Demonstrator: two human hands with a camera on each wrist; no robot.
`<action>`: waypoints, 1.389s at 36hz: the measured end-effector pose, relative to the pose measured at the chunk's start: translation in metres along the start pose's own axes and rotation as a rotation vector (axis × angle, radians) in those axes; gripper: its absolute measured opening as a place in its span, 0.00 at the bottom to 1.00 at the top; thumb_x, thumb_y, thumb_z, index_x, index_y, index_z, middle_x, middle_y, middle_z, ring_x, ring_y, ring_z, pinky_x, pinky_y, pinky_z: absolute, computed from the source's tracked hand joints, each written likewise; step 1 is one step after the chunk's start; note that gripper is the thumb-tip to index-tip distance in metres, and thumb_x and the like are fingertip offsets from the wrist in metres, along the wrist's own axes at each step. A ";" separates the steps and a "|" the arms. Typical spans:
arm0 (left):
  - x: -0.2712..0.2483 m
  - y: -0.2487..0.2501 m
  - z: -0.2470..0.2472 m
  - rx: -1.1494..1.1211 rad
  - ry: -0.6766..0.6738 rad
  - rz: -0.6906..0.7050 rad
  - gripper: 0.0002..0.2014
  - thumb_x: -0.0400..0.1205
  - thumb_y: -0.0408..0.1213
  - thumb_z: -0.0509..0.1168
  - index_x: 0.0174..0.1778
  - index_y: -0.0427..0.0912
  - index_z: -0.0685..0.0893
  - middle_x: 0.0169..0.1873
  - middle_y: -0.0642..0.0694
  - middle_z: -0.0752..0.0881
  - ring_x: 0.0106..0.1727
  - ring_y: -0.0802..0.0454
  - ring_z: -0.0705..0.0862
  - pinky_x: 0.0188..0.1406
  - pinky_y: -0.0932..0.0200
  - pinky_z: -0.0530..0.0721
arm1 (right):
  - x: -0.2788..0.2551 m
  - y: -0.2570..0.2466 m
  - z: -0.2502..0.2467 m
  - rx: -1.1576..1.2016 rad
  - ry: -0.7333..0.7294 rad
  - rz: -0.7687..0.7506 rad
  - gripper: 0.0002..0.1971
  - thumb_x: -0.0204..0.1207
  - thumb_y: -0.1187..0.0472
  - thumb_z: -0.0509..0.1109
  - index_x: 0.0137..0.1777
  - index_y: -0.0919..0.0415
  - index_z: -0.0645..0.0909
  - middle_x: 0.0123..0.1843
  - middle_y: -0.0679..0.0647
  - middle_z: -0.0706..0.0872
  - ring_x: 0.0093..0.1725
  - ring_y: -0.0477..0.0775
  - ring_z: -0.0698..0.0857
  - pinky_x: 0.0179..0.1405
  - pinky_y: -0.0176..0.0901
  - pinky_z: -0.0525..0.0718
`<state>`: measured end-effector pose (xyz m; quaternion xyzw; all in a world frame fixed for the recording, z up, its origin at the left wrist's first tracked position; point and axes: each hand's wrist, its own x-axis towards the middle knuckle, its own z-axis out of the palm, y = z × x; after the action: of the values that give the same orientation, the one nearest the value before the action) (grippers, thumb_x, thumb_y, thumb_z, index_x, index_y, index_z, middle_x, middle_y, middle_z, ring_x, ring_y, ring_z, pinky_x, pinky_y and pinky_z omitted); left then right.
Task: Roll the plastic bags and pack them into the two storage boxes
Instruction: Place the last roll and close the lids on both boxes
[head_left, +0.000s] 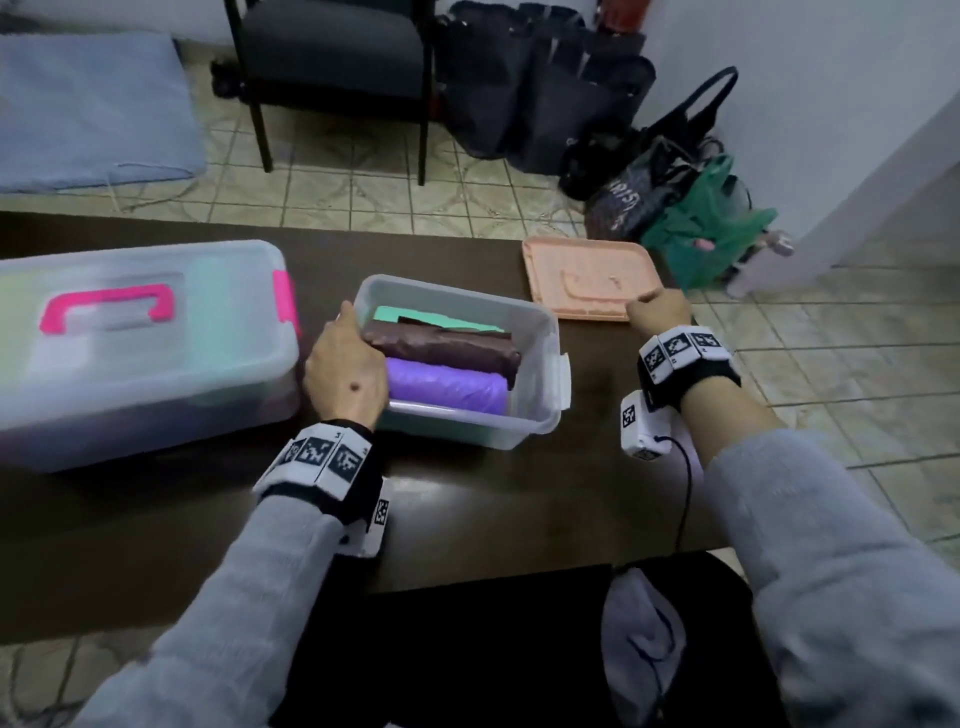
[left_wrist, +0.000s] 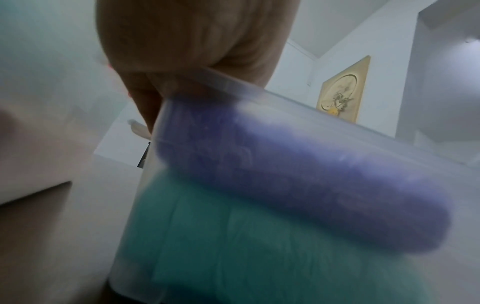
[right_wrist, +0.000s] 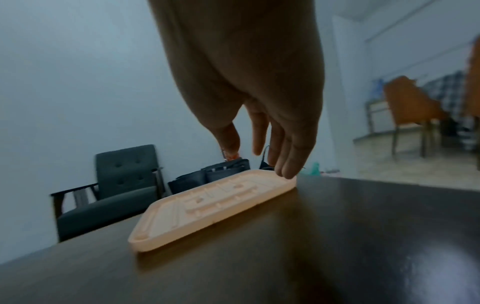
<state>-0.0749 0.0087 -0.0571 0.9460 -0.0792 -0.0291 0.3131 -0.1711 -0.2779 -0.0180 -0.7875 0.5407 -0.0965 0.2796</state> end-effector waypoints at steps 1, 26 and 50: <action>0.001 0.003 0.001 0.002 -0.001 -0.005 0.26 0.80 0.24 0.50 0.76 0.40 0.68 0.63 0.32 0.80 0.64 0.31 0.78 0.61 0.42 0.75 | 0.005 0.003 0.000 0.007 0.008 0.046 0.15 0.78 0.64 0.64 0.60 0.74 0.82 0.62 0.69 0.84 0.62 0.67 0.81 0.55 0.51 0.78; 0.024 0.041 0.028 -0.003 0.013 -0.055 0.28 0.82 0.26 0.50 0.80 0.45 0.62 0.71 0.43 0.75 0.67 0.35 0.77 0.62 0.44 0.74 | 0.044 0.010 0.018 -0.791 -0.278 0.071 0.23 0.77 0.60 0.71 0.70 0.66 0.74 0.75 0.73 0.65 0.71 0.77 0.68 0.58 0.76 0.76; 0.024 0.038 0.024 -0.003 -0.002 0.012 0.25 0.79 0.24 0.50 0.73 0.40 0.71 0.64 0.35 0.80 0.65 0.33 0.78 0.62 0.45 0.74 | 0.041 -0.009 -0.033 0.918 0.117 -0.266 0.21 0.76 0.69 0.70 0.70 0.66 0.76 0.57 0.55 0.86 0.55 0.50 0.86 0.52 0.42 0.87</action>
<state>-0.0587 -0.0396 -0.0532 0.9450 -0.0853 -0.0280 0.3146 -0.1623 -0.3236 0.0080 -0.6382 0.3517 -0.4042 0.5529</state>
